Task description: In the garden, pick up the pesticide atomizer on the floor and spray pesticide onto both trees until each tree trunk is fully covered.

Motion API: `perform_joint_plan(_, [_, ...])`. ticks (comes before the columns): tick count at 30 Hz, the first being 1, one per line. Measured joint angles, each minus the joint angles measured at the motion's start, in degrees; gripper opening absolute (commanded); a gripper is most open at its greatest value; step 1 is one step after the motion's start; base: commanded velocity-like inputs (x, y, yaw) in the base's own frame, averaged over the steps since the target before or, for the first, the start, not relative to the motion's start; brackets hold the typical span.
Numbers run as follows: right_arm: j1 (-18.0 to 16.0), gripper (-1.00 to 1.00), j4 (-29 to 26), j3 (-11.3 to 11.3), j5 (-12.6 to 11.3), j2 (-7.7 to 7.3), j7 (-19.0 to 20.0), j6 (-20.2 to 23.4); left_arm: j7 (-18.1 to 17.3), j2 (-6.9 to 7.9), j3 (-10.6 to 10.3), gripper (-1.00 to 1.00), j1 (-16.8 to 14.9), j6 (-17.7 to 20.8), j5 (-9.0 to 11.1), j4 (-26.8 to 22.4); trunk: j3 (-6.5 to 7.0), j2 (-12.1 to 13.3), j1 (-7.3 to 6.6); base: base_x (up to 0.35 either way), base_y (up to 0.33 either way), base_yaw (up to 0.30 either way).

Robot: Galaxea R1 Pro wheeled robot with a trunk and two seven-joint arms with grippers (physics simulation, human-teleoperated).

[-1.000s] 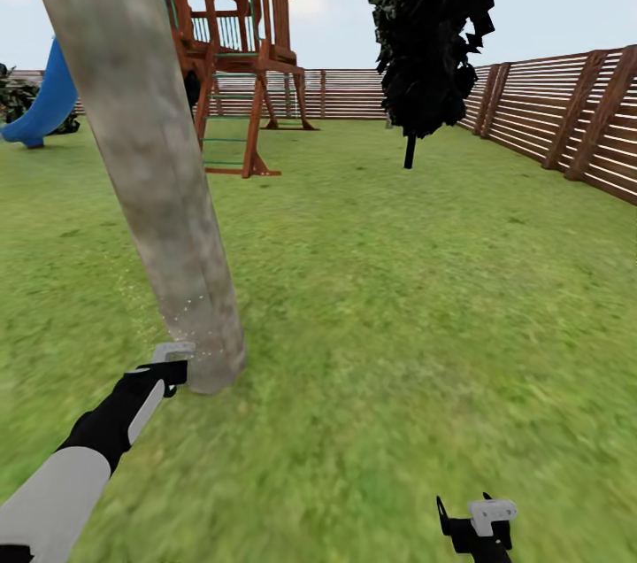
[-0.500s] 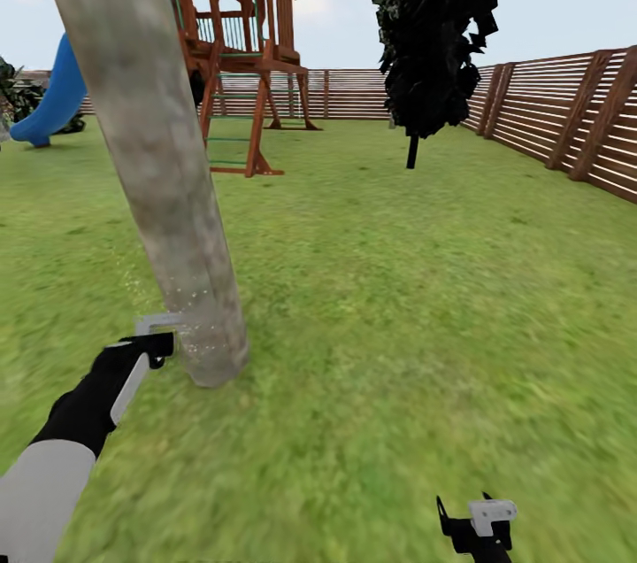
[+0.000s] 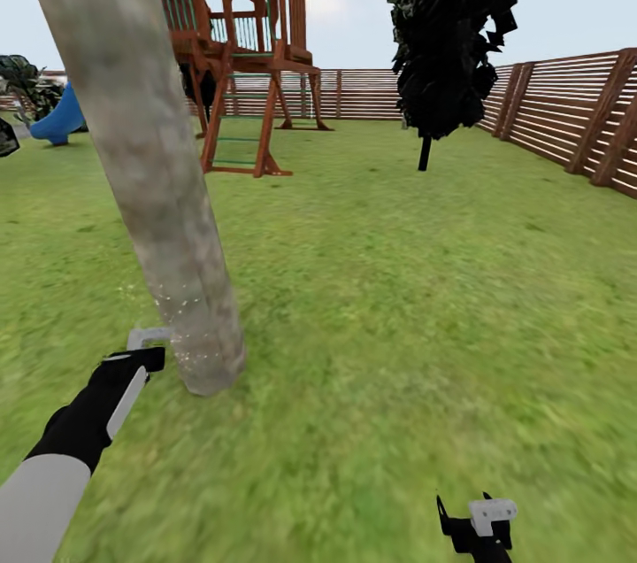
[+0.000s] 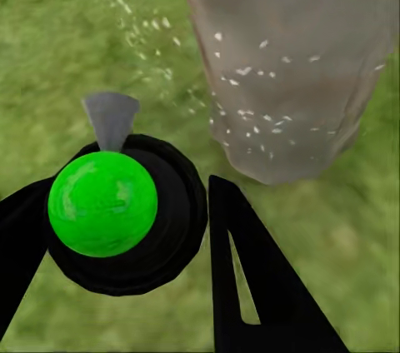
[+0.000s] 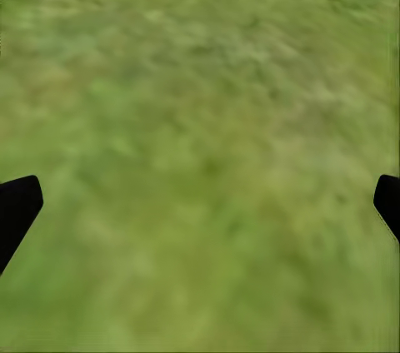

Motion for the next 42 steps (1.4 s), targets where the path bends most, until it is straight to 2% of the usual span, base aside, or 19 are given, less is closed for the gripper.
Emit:
perform_joint_plan(7, [0.0, 1.0, -0.03, 0.0, 0.0, 0.0, 0.0, 0.0, 0.99, -0.12, -0.1, -1.0, 0.75, -0.13, 0.13, 2.37, 0.01, 0.0, 0.01, 0.162, -0.229, 0.262])
perform_joint_plan(25, [0.01, 1.0, -0.06, 0.0, 0.0, 0.0, 0.0, 0.0, 0.99, -0.57, -0.11, -1.0, 0.83, -0.02, 0.21, 3.43, 0.0, 0.0, 0.0, 0.062, -0.269, 0.013])
perform_joint_plan(30, [0.0, 1.0, -0.04, 0.0, 0.0, 0.0, 0.0, 0.0, 1.16, -0.56, -0.1, -1.0, 0.86, -0.28, 0.25, 7.07, 0.0, 0.0, 0.0, 0.176, -0.243, 0.237])
perform_joint_plan(35, [0.0, 1.0, -0.04, 0.0, 0.0, 0.0, 0.0, 0.0, 1.18, -0.54, -0.02, -1.0, 2.14, -0.31, 0.51, 7.29, 0.0, 0.0, 0.0, 0.181, -0.239, 0.266])
perform_joint_plan(42, [0.01, 1.0, -0.06, -0.01, 0.0, 0.0, 0.0, 0.0, 1.08, -0.57, -0.07, -1.0, 2.32, -0.33, 0.67, 7.31, 0.0, 0.0, 0.02, 0.054, -0.262, 0.025])
